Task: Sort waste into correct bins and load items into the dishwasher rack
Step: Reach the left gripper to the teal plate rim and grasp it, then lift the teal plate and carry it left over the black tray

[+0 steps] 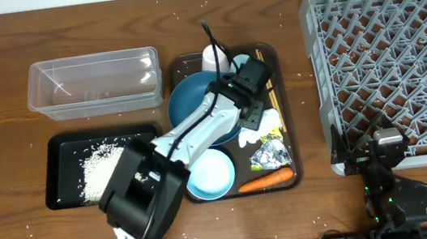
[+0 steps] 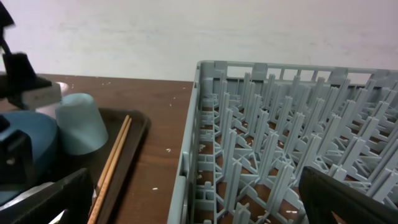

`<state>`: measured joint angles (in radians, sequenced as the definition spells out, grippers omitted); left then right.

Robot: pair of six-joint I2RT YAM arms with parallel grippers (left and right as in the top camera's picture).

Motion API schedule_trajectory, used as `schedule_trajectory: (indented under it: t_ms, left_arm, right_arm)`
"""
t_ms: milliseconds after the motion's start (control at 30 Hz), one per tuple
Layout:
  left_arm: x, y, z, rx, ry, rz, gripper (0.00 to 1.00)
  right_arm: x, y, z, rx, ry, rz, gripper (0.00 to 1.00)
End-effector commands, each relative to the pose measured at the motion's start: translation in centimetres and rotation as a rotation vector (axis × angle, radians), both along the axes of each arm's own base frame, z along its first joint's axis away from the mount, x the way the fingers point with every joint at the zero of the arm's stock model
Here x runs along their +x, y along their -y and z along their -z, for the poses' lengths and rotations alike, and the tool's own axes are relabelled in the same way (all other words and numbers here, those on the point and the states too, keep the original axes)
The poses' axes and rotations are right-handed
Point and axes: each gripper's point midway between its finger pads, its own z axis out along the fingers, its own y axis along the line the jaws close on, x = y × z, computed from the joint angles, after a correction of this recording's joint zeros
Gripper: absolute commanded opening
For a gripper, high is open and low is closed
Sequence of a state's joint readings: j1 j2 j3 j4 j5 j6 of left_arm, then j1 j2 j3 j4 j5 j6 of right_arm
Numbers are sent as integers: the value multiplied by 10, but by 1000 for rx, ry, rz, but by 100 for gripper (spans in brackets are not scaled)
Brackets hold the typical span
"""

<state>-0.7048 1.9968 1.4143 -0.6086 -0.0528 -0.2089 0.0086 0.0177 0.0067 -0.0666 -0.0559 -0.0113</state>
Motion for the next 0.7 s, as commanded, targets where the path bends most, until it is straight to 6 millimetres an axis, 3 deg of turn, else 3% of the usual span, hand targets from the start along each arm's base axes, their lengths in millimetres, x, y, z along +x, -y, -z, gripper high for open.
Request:
schedule_trajectory:
  t_ms: [0, 67, 667]
  left_arm:
    - [6, 0, 2, 14, 15, -2, 68]
    - [6, 0, 4, 17, 12, -1, 67]
    - [0, -4, 6, 35, -11, 0, 22]
  right_arm:
    - [0, 2, 1, -2, -3, 7, 99]
    - [0, 2, 1, -1, -3, 7, 99]
    - [0, 2, 1, -1, -3, 7, 99]
